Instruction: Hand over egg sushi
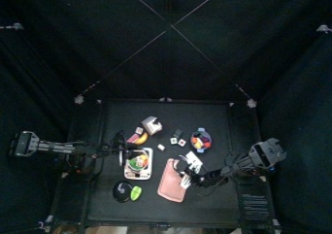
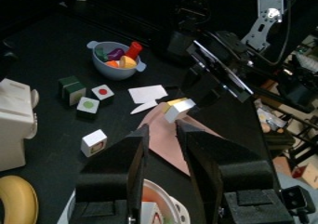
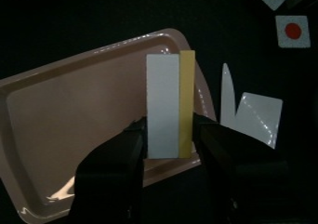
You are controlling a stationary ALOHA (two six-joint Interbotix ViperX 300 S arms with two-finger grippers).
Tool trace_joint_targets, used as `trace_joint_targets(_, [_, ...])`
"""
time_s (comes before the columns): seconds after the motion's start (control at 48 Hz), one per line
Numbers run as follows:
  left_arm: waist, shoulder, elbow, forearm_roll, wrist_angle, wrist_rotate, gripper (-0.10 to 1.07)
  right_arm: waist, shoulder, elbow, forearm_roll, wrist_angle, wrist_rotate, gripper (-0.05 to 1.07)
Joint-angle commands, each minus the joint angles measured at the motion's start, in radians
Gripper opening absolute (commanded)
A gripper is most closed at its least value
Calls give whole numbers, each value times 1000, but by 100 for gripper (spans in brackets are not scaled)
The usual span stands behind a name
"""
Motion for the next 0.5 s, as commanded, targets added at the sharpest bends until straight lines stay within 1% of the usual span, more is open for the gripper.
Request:
trace_joint_targets(0.0, [-8, 3, -25, -15, -9, -2, 71, 2, -46, -15, -23, 29, -2, 56])
trace_joint_targets(0.125, [-17, 14, -44, -34, -20, -2, 71, 2, -71, -26, -71, 66, -3, 56])
trace_joint_targets(0.167, [-25, 25, -55, -41, -25, -2, 71, 3, -83, -29, -109, 77, -2, 56])
trace_joint_targets(0.333, [-55, 117, -133, -101, -18, -3, 72, 9, -94, -38, -252, 95, -3, 56])
trace_joint_targets(0.479, [-91, 213, -213, -118, -8, -2, 72, 11, -92, -35, -399, 114, -2, 56])
